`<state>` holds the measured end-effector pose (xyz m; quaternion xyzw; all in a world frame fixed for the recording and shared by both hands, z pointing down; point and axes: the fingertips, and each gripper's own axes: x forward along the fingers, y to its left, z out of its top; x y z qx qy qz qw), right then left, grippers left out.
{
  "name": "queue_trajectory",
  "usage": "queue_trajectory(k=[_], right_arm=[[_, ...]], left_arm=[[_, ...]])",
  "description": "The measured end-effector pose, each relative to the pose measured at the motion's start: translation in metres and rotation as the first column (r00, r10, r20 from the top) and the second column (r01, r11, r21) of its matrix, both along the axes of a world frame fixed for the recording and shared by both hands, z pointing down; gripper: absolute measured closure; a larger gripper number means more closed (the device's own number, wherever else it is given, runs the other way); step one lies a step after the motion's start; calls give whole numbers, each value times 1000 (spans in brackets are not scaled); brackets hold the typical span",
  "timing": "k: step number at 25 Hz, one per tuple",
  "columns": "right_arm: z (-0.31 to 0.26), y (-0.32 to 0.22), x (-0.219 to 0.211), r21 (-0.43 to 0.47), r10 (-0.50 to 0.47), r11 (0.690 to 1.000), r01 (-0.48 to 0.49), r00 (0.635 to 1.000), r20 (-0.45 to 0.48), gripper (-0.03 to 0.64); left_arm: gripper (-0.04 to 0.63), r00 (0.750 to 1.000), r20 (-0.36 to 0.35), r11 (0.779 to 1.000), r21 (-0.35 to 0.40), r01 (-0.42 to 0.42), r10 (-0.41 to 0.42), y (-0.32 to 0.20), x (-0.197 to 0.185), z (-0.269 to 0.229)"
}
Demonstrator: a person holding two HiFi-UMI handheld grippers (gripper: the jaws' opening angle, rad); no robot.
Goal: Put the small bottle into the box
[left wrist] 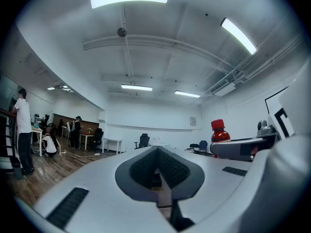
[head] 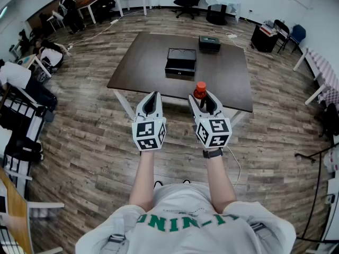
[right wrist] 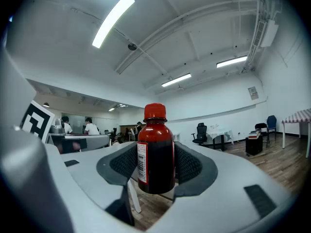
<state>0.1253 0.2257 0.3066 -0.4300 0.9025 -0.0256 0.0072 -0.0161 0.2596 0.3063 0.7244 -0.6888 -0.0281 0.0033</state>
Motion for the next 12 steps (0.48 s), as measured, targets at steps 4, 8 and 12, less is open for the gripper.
queue_trajectory(k=[4, 8, 12], right_arm=[[5, 5, 3, -30, -40, 999, 41, 999, 19, 382], [6, 9, 16, -41, -65, 997, 66, 998, 23, 382], [6, 3, 31, -57, -77, 995, 81, 995, 67, 382]], left_arm=[[588, 1000, 2, 1000, -14, 1, -1, -2, 15, 4], [588, 1000, -2, 1000, 0, 14, -14, -3, 36, 4], [588, 999, 31, 1000, 3, 8, -9, -3, 58, 3]])
